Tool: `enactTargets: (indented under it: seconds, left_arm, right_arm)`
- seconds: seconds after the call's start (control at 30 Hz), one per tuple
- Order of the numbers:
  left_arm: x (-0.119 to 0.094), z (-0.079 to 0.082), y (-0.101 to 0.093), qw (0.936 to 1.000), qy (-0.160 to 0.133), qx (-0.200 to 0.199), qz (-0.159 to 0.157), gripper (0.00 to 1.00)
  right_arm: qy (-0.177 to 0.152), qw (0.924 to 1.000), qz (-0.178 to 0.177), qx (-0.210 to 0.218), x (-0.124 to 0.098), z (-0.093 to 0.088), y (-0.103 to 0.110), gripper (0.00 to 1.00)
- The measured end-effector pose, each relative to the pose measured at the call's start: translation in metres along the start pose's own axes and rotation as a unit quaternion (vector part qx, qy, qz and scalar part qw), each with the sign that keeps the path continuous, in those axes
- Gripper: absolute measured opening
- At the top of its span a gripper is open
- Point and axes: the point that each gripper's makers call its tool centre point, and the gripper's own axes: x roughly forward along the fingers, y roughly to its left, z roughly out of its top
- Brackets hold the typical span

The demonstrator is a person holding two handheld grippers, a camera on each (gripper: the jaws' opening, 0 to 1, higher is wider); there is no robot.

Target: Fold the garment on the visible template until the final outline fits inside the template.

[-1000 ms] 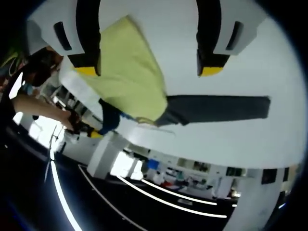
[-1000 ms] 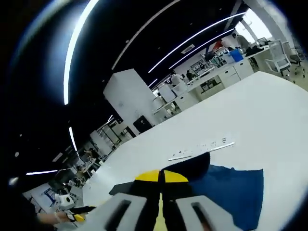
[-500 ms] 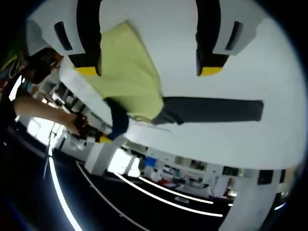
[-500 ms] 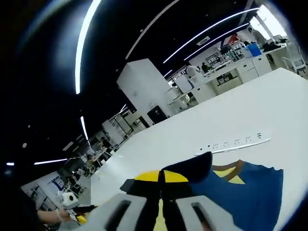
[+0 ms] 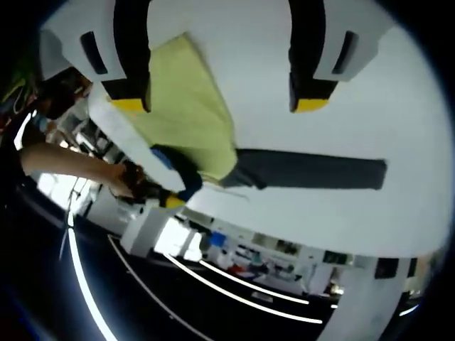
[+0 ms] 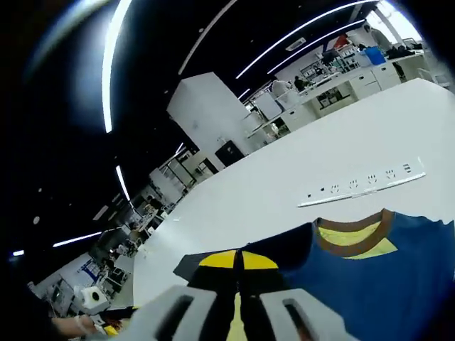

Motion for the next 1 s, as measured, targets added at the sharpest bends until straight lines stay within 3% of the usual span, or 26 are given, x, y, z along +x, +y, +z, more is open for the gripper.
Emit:
enactTargets:
  seconds: [0.67, 1.0]
  left_arm:
    - [-0.007, 0.0, 0.008, 0.9998, -0.002, -0.013, 0.015, 0.75]
    - [-0.013, -0.004, 0.012, 0.9994, -0.003, -0.022, 0.026, 0.76]
  right_arm:
    - [0.076, 0.9966, -0.025, -0.019, 0.047, -0.068, -0.019, 0.0]
    - [0.092, 0.9937, -0.032, -0.054, 0.056, -0.076, -0.021, 0.0]
